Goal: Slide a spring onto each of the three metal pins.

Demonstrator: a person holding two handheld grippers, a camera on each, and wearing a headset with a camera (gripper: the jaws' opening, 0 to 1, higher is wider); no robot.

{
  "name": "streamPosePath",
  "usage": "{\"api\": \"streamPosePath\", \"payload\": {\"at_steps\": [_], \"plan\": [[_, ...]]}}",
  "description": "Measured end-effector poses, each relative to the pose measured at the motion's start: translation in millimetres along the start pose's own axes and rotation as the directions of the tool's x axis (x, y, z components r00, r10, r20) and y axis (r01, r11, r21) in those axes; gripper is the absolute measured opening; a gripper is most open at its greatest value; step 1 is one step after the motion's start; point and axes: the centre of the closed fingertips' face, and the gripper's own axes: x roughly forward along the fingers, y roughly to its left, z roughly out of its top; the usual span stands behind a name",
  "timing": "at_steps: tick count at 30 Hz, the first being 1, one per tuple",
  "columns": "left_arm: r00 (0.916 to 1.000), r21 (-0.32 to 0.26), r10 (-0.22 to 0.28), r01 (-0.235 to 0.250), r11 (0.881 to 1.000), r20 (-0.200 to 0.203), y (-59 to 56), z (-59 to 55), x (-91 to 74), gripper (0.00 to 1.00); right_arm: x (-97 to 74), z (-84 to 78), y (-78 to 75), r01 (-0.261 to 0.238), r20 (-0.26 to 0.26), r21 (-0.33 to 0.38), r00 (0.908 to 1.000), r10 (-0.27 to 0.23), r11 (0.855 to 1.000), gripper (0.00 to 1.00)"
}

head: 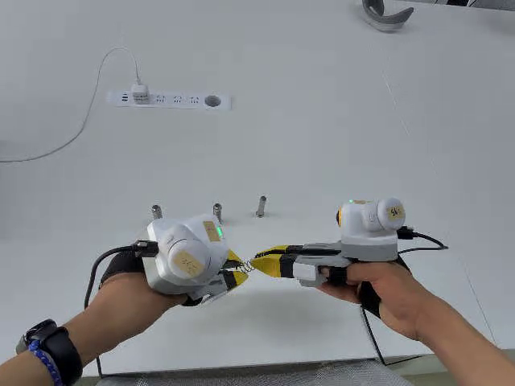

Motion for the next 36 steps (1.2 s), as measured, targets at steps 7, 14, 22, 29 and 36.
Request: {"api": "streamPosePath", "payload": {"at_steps": [7,14,22,29,36], "plan": [[0.9990,-0.024,-0.002,0.003,1.000,0.044,3.4,11.9,4.1,0.09,-6.5,10.6,0.2,0.028,-0.061,-0.108,0.9976,-0.035,0.994,0.12],[0.9950,-0.037,-0.010,0.013,0.999,0.100,4.2,26.5,7.0,0.09,-12.7,21.3,4.4,0.028,-0.116,-0.202,0.9919,-0.053,0.979,0.12],[0.9856,-0.048,-0.024,0.033,0.998,0.167,3.2,43.7,5.4,0.09,-18.2,28.5,6.8,0.016,-0.192,-0.320,0.9781,-0.081,0.947,0.13],[0.9767,-0.050,-0.034,0.046,0.998,0.212,2.0,56.0,5.2,0.09,-25.6,30.0,9.4,-0.032,-0.279,-0.424,0.9553,-0.097,0.905,0.15],[0.9722,-0.041,-0.041,0.052,0.998,0.230,1.0,62.5,4.3,0.09,-36.8,33.5,9.6,-0.072,-0.337,-0.490,0.9347,-0.112,0.869,0.16]]}}
